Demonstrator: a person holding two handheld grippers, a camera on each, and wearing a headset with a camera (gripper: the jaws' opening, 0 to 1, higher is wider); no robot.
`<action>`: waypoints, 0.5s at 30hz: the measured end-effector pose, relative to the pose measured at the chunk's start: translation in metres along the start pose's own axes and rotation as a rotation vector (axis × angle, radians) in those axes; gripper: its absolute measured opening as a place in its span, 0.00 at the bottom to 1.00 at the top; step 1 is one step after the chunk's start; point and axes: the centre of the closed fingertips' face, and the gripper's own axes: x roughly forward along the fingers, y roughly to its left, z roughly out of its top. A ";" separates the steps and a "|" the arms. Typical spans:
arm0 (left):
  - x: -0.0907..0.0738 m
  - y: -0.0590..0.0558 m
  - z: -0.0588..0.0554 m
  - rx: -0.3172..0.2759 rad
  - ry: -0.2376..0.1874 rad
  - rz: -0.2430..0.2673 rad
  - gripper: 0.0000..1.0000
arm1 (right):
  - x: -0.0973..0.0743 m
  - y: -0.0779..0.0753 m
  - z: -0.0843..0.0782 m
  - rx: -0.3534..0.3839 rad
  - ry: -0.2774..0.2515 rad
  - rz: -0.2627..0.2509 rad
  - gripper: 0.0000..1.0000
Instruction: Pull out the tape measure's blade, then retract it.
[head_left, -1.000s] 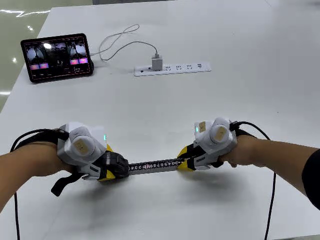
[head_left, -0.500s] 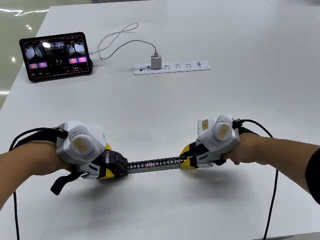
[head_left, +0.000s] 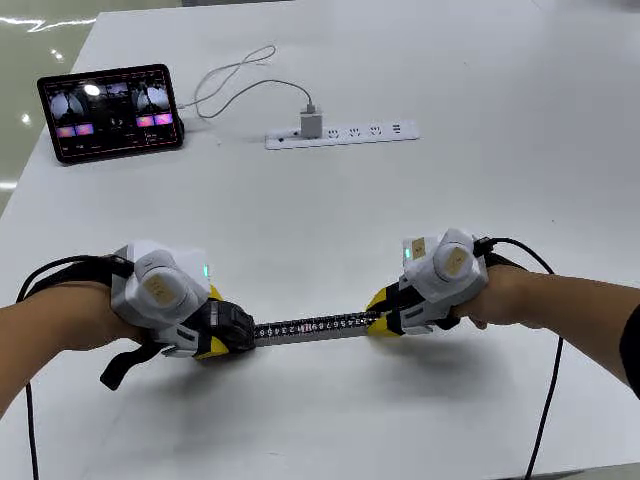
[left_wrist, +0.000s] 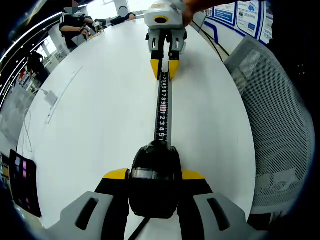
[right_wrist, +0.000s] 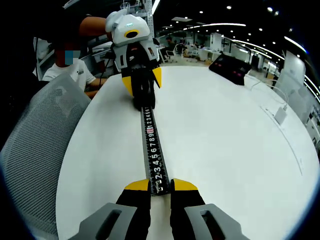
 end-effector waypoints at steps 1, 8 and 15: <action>0.000 0.000 0.000 0.000 0.000 -0.001 0.32 | 0.000 0.000 -0.001 -0.001 0.001 0.001 0.10; 0.000 0.000 0.000 -0.001 0.000 -0.002 0.32 | -0.001 0.000 -0.001 0.000 0.004 0.001 0.10; 0.000 0.000 0.000 0.000 -0.001 -0.002 0.32 | 0.000 -0.001 -0.001 0.007 0.004 0.002 0.10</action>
